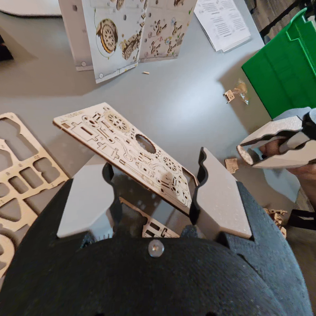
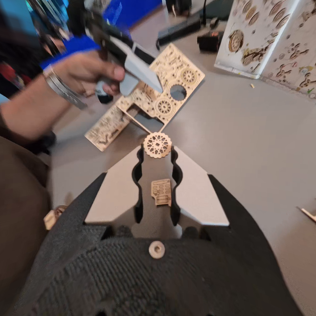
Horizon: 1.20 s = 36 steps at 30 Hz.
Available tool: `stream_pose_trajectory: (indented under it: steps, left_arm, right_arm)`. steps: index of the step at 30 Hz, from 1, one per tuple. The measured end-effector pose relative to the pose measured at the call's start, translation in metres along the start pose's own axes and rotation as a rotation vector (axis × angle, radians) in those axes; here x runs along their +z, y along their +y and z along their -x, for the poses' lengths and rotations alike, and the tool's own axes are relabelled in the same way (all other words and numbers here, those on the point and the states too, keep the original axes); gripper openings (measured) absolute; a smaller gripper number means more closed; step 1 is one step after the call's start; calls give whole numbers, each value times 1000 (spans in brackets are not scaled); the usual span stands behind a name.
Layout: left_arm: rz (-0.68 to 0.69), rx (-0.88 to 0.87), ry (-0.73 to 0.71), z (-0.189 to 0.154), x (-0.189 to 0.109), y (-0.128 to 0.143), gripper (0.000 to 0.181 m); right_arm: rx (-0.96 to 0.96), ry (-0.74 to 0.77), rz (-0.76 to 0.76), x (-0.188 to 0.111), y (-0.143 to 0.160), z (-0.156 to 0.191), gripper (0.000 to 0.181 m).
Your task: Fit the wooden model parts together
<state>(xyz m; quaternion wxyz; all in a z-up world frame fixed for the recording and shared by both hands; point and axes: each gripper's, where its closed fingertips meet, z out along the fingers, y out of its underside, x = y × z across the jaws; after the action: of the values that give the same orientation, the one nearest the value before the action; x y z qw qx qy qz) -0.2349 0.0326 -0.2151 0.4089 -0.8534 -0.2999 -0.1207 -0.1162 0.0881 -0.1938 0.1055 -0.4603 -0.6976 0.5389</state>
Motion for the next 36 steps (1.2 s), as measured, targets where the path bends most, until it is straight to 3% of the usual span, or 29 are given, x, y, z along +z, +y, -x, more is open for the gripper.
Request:
stream_pose_trajectory:
  steps: [1, 8, 11, 15, 19, 23, 25, 28, 32, 36]
  left_arm:
    - [-8, 18, 1, -2, -3, -1, 102]
    - [-3, 237, -29, -22, -17, 1, 115]
    - [117, 234, 96, -45, -11, 23, 111]
    - [166, 258, 35, -38, -4, 35, 100]
    - [96, 215, -17, -29, -18, 21, 95]
    - [-3, 321, -119, -29, -34, 7, 78]
    - [-77, 356, -33, -57, -37, 2, 66]
    - [-180, 270, 190, -105, -36, 0, 40]
    - [-355, 9, 484, -146, -44, 5, 37]
    - [-537, -235, 656, -156, -63, 20, 33]
  right_arm:
    - [51, -18, -47, -5, -6, -1, 30]
    - [73, 29, -122, -23, -18, -11, 30]
    - [90, -16, -149, -21, -23, -3, 30]
    - [107, -62, -190, -24, -30, 5, 29]
    - [-63, 58, -171, -31, -33, 1, 30]
    - [-296, 197, -164, -33, -40, 4, 29]
    - [-396, 255, -158, -33, -43, 8, 30]
    - [-537, 330, -152, -33, -49, 15, 29]
    - [-606, 368, -158, -31, -59, 33, 29]
    - [-513, 323, -218, -31, -48, 55, 30]
